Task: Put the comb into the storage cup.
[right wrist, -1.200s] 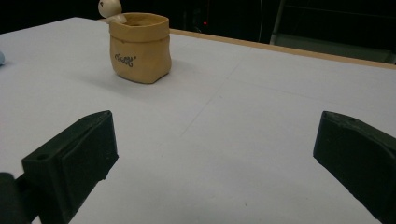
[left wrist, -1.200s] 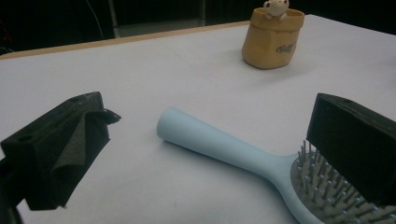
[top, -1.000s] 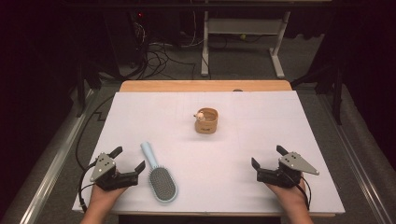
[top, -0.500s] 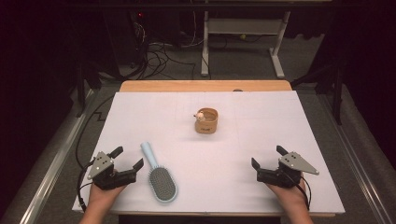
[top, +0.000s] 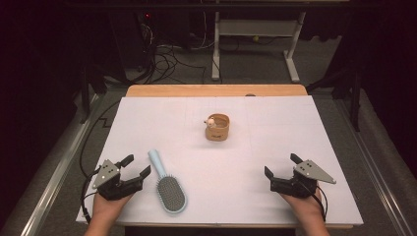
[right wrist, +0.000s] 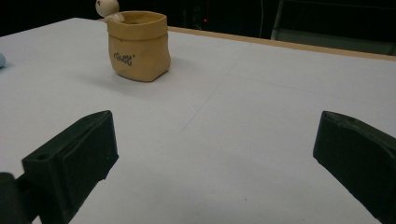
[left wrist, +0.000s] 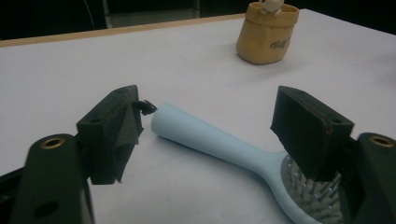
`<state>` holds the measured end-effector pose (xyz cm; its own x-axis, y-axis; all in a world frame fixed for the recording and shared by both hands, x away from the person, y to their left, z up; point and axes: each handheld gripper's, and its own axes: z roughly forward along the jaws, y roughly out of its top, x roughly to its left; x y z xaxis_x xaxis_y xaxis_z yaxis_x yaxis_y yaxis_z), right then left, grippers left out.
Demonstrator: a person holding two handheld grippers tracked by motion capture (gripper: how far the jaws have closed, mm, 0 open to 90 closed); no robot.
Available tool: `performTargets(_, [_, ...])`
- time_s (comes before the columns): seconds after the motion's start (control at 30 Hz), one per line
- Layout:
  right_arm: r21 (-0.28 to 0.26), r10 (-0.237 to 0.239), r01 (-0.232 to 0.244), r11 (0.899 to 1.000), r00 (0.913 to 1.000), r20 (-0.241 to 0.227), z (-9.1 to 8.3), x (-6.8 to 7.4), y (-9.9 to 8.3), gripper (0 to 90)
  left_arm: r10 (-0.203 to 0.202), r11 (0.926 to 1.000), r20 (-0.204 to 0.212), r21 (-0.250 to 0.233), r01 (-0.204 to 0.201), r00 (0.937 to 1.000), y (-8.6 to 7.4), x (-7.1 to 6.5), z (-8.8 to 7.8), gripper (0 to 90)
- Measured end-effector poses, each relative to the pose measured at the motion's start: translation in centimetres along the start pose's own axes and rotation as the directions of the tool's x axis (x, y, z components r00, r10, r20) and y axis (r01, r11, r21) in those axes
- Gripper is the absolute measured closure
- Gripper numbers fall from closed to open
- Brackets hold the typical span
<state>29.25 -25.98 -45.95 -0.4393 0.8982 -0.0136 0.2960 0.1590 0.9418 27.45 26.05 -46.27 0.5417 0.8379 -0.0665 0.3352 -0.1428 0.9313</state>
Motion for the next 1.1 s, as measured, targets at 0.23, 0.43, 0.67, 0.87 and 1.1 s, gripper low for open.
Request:
performTargets(0.23, [-0.002,0.005,-0.005,1.0,1.0,-0.001,0.0,0.0,0.0,0.6,0.014,0.999,-0.018,0.043,-0.013,0.9997,-0.1,-0.1,0.3,27.6])
performTargets(0.43, [-0.002,0.004,-0.004,1.0,1.0,-0.001,0.0,0.0,0.0,0.7,0.048,0.9956,-0.022,0.081,-0.046,0.9986,-0.3,-0.2,0.6,36.8])
performTargets(0.67, [-0.004,0.004,-0.004,1.0,1.0,0.001,-0.1,0.0,0.0,0.9,0.051,0.9897,-0.045,0.136,-0.045,0.9977,-0.5,-0.2,0.9,53.0])
performTargets(0.87, [-0.004,0.003,-0.003,1.0,1.0,0.0,0.0,0.0,0.0,1.0,0.027,0.9841,-0.078,0.177,-0.013,0.9966,-0.4,-0.1,1.2,71.5])
performTargets(1.1, [-0.009,0.014,-0.014,1.0,0.9999,0.006,-0.2,-0.1,0.0,1.6,0.068,0.9648,-0.075,0.259,-0.046,0.9948,0.0,-1.3,1.7,89.6])
